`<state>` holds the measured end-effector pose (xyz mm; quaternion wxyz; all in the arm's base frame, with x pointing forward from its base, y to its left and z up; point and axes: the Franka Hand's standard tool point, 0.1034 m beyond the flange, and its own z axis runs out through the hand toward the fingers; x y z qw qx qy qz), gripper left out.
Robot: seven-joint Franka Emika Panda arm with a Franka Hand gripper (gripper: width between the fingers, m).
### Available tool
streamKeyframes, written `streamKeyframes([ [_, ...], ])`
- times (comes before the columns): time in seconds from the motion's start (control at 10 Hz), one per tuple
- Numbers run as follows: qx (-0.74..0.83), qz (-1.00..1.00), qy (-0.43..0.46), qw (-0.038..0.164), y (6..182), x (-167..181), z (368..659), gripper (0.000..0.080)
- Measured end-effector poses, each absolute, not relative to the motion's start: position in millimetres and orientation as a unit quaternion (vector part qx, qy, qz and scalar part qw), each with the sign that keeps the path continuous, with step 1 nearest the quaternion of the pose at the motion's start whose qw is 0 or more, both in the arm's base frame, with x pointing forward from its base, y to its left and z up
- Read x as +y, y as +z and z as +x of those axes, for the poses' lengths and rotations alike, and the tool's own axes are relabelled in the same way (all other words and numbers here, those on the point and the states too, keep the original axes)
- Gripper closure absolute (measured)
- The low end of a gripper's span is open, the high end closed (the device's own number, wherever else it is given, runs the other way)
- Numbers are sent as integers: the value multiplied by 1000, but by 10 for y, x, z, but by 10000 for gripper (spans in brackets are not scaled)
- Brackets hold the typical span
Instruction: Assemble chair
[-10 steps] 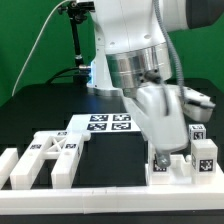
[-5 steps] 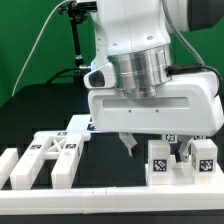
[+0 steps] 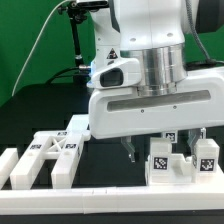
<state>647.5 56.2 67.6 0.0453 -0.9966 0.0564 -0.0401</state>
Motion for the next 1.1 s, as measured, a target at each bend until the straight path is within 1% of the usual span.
streamKeyframes([
  [0.1, 57, -997, -40, 45, 672, 547, 6475, 251],
  [0.3, 108, -992, -38, 47, 671, 542, 6475, 514],
  [0.5, 201, -978, -33, 50, 671, 539, 6476, 511],
  [0.7, 367, -928, -26, 52, 694, 533, 6487, 511],
  [0.9, 545, -836, -6, 67, 669, 548, 6465, 511],
  [1.0, 608, -790, 6, 79, 667, 541, 6467, 511],
  [1.1, 636, -767, 12, 87, 665, 539, 6466, 511],
])
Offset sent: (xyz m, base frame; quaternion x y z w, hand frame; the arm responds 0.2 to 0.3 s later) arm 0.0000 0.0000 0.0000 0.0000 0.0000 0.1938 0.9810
